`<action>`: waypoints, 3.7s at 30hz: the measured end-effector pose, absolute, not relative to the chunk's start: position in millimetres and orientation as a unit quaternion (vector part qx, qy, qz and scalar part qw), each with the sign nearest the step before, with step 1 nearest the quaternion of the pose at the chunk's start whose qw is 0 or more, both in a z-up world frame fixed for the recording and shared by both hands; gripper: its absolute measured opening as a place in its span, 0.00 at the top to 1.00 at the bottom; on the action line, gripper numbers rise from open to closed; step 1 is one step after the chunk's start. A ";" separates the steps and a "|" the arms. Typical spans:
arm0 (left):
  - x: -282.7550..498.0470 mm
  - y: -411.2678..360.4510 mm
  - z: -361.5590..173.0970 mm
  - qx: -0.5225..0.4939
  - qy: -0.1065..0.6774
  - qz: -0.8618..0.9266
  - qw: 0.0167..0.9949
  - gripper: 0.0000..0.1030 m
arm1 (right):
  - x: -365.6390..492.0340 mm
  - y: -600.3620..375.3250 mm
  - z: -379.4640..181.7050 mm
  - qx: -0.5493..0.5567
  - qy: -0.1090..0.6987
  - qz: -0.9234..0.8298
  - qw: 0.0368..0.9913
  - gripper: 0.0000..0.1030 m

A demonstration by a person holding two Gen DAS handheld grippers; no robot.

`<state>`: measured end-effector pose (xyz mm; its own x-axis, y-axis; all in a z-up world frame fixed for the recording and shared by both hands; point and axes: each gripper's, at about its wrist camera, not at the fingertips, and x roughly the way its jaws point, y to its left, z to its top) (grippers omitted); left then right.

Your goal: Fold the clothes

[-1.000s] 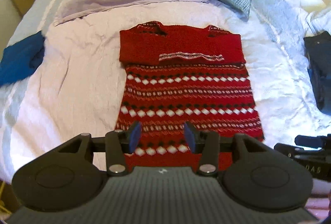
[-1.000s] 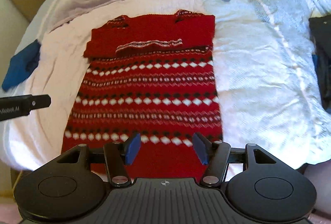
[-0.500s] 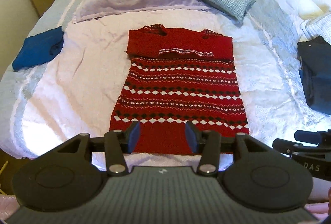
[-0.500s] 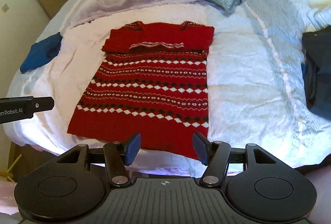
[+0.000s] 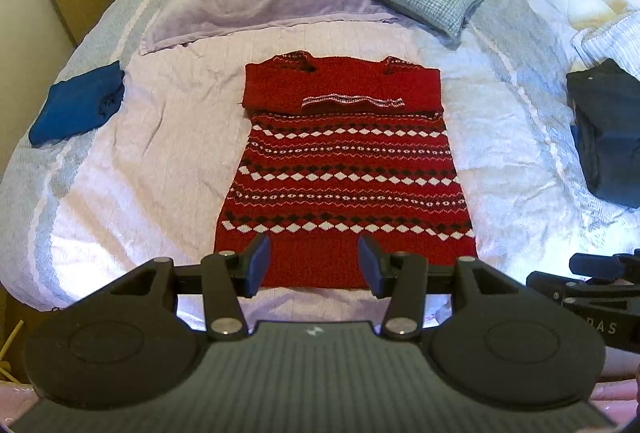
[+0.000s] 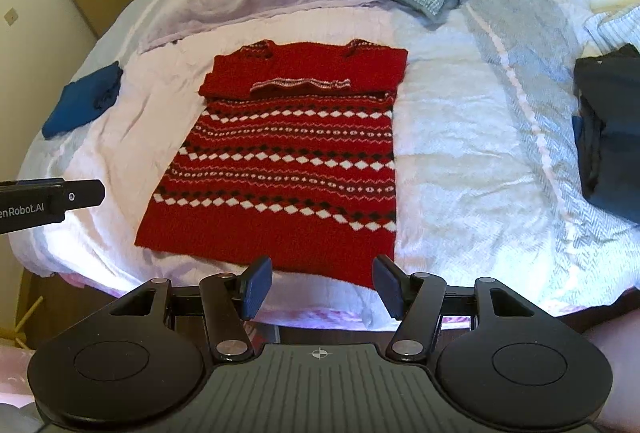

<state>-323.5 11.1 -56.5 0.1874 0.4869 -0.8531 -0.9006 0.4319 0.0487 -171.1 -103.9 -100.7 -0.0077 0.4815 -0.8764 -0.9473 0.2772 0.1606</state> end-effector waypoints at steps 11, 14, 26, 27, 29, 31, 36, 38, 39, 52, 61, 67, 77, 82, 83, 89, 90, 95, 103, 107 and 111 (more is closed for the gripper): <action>-340.8 -5.5 -56.7 -0.242 0.436 0.477 0.724 0.56 | -187.3 -115.2 -104.4 -0.258 0.467 0.544 0.647 0.42; -345.0 -9.7 -57.4 -0.245 0.436 0.479 0.722 0.56 | -193.3 -117.0 -105.4 -0.261 0.467 0.546 0.645 0.42; -355.5 -22.1 -67.7 -0.260 0.451 0.475 0.710 0.55 | -206.6 -122.5 -110.4 -0.273 0.470 0.547 0.636 0.42; -355.2 -23.2 -68.2 -0.260 0.452 0.474 0.709 0.55 | -207.4 -122.6 -110.7 -0.273 0.470 0.547 0.636 0.42; -355.0 -23.4 -69.3 -0.260 0.455 0.473 0.709 0.55 | -208.8 -122.9 -111.2 -0.275 0.471 0.547 0.636 0.42; -355.1 -23.3 -70.6 -0.260 0.456 0.472 0.708 0.55 | -210.3 -123.2 -111.7 -0.276 0.471 0.546 0.636 0.42; -353.8 -20.5 -76.4 -0.265 0.460 0.469 0.706 0.55 | -209.6 -121.7 -114.9 -0.275 0.474 0.543 0.636 0.42; -354.4 -17.5 -80.6 -0.266 0.462 0.468 0.705 0.54 | -209.6 -120.3 -117.2 -0.274 0.476 0.541 0.636 0.42; -355.2 -15.8 -83.3 -0.269 0.461 0.467 0.705 0.54 | -209.4 -119.5 -118.6 -0.274 0.478 0.540 0.636 0.42; -423.0 57.9 -155.2 -0.347 0.402 0.458 0.713 0.55 | -136.4 -131.6 -183.4 -0.173 0.546 0.478 0.666 0.42; -448.8 138.6 -235.8 -0.396 0.388 0.447 0.702 0.55 | -78.5 -98.8 -251.3 -0.154 0.573 0.461 0.660 0.42; -459.9 180.2 -281.4 -0.403 0.386 0.408 0.723 0.55 | -31.2 -85.7 -293.3 -0.067 0.563 0.470 0.676 0.42; -500.5 203.0 -335.9 -0.474 0.268 0.282 0.790 0.54 | -1.4 -93.8 -384.6 0.037 0.584 0.578 0.569 0.42; -515.4 202.0 -348.9 -0.473 0.231 0.246 0.814 0.54 | 12.2 -108.2 -398.1 0.117 0.573 0.618 0.526 0.43; -516.6 198.1 -349.6 -0.465 0.227 0.239 0.822 0.54 | 10.8 -109.8 -399.4 0.122 0.568 0.622 0.525 0.43; -520.0 188.4 -357.6 -0.478 0.196 0.200 0.832 0.58 | 6.0 -120.8 -408.1 0.177 0.577 0.605 0.519 0.43; -518.2 191.1 -359.0 -0.481 0.196 0.197 0.831 0.61 | 7.4 -120.1 -408.6 0.178 0.578 0.604 0.519 0.43; -513.0 205.5 -371.0 -0.516 0.187 0.189 0.814 0.92 | 9.4 -99.1 -412.1 0.181 0.598 0.597 0.504 0.69; -515.3 209.3 -373.4 -0.534 0.183 0.196 0.802 0.95 | 5.2 -100.1 -412.2 0.155 0.607 0.603 0.494 0.81; -521.8 195.2 -353.8 -0.480 0.185 0.226 0.828 0.96 | -4.4 -104.6 -391.3 0.141 0.596 0.581 0.537 0.95; -547.3 180.8 -336.1 -0.470 0.155 0.238 0.836 0.96 | -7.6 -119.2 -357.1 0.163 0.569 0.590 0.550 0.96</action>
<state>-547.3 180.8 -336.1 0.8383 0.2521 -0.4834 -0.5441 0.4444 -0.7117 -7.6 -119.2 -357.1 -0.3424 0.8337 -0.4331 -0.4635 0.2511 0.8498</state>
